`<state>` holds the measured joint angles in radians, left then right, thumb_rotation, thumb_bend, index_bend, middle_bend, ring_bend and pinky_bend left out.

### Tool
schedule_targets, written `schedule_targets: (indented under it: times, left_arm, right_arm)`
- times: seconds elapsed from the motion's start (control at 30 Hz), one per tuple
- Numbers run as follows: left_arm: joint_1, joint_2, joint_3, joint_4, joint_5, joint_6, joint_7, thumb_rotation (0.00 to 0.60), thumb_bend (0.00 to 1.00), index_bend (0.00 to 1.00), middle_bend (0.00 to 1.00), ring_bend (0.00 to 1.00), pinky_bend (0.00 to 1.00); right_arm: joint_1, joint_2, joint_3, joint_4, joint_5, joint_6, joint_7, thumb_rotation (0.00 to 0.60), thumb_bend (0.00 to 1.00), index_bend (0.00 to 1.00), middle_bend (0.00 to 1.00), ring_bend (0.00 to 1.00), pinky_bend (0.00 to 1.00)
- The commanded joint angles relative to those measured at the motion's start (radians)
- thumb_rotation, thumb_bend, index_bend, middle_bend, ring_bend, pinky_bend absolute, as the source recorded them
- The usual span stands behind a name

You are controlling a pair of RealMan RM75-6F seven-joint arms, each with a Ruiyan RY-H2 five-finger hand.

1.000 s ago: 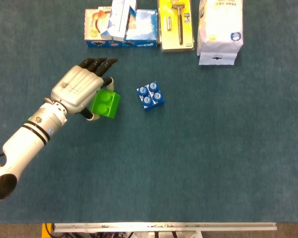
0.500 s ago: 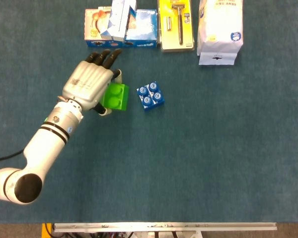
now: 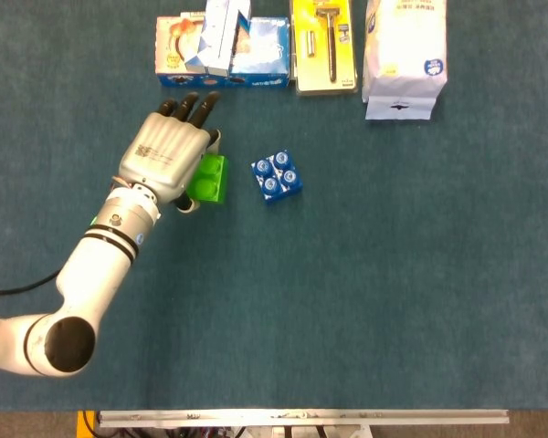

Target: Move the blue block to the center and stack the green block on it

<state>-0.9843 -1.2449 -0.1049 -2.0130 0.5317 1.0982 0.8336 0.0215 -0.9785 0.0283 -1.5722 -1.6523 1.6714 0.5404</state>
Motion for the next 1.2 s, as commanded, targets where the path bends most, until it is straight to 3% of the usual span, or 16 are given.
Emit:
schedule_targets:
  times: [0.03,0.53,1.2]
  left_arm:
    - [-0.061,-0.029,-0.013,-0.029,-0.128,0.074,0.088,0.600,0.26,0.70,0.00,0.00,0.13]
    - [-0.162,-0.154,-0.068,-0.016,-0.393,0.262,0.227,0.600,0.26,0.70,0.01,0.00,0.16]
    - [-0.190,-0.238,-0.211,0.074,-0.601,0.366,0.226,0.600,0.27,0.70,0.01,0.00,0.16]
  right_arm:
    - [0.001,0.002,0.001,-0.001,0.003,-0.003,0.003,0.600,0.09,0.32,0.13,0.00,0.05]
    - [-0.003,0.017,0.005,0.005,0.015,-0.005,0.052,0.600,0.09,0.32,0.13,0.00,0.05]
    - [0.020,0.027,0.003,0.011,0.017,-0.054,0.084,0.600,0.09,0.32,0.13,0.00,0.05]
